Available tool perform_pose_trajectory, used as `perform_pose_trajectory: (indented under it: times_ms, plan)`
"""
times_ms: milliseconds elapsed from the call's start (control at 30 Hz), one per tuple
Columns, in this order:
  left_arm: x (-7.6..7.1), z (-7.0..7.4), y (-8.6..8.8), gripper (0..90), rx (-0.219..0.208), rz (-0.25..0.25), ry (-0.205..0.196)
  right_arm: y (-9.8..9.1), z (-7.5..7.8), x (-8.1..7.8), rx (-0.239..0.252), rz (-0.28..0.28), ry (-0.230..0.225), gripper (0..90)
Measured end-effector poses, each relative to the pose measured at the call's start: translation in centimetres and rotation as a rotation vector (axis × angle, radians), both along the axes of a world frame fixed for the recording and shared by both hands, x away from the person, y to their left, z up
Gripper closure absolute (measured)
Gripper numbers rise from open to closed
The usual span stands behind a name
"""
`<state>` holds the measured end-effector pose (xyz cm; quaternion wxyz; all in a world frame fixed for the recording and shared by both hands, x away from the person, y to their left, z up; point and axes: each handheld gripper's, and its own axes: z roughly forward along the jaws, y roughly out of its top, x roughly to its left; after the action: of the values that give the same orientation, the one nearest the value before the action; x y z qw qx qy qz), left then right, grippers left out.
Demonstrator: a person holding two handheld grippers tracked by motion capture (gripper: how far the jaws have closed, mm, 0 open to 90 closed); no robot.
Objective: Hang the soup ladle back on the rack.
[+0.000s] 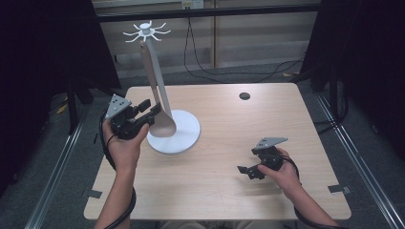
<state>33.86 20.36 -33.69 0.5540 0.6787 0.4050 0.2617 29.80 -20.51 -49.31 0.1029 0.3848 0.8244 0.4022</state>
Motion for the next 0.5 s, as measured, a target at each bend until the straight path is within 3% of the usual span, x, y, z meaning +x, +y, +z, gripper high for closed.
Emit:
perform_pose_trajectory:
  times_ms: [67,100,133,167,200,500]
  plan:
    - [-0.1,-0.2,0.1,44.2,0.002,-0.008,0.011,0.0,0.0,0.0,0.0,0.0,0.0,5.1]
    - [-0.1,-0.5,0.1,34.9,0.011,-0.007,0.017,0.0,0.0,0.0,-0.001,-0.002,0.001,5.0]
    - [-0.2,-0.7,0.1,34.9,0.016,-0.004,0.023,0.0,0.0,0.0,-0.001,-0.002,0.001,5.0]
    - [-0.4,-1.2,0.2,25.6,0.033,0.005,0.039,0.0,0.0,0.0,0.001,-0.002,0.001,5.0]
    - [-0.4,-1.2,0.2,23.0,0.033,0.005,0.039,0.0,0.0,0.0,0.001,-0.002,0.001,5.0]
    - [-0.8,-3.5,0.4,14.0,0.065,0.002,0.08,0.0,0.2,0.0,-0.004,-0.004,-0.006,5.0]
